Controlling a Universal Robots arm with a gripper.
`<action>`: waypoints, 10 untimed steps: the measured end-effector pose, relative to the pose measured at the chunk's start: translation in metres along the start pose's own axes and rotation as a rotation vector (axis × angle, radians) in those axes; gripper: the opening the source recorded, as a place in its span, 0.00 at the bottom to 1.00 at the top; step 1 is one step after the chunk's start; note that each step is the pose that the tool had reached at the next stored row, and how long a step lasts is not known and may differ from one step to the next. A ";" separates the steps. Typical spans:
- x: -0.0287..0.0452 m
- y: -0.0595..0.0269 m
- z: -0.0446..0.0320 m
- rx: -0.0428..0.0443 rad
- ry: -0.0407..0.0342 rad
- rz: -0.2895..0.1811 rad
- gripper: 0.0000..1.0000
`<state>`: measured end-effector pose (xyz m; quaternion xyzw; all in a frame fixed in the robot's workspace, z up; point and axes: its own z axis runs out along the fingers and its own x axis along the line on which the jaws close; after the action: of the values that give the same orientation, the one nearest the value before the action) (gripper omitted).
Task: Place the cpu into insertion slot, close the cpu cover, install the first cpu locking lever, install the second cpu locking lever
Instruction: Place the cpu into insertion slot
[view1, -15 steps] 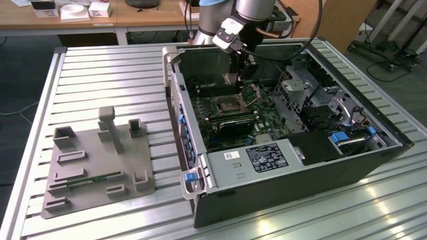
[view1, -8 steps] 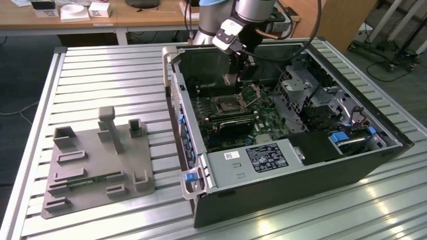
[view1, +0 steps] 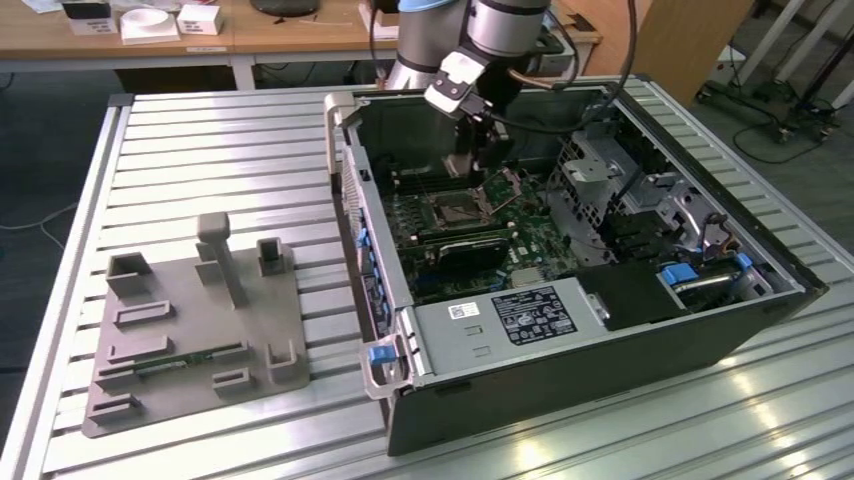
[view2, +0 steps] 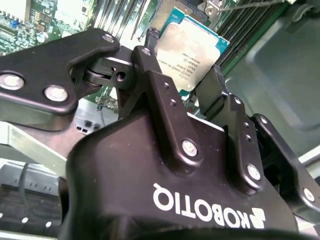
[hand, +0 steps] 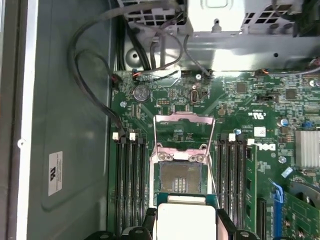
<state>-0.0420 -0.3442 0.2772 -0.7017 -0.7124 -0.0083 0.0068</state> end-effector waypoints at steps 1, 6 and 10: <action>0.0005 0.0005 0.0018 0.0000 0.0001 -0.003 0.54; 0.0026 0.0020 0.0110 0.0001 0.0001 -0.009 0.54; 0.0037 0.0025 0.0183 0.0002 0.0002 -0.013 0.54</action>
<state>-0.0395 -0.3401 0.2589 -0.6971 -0.7169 -0.0083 0.0069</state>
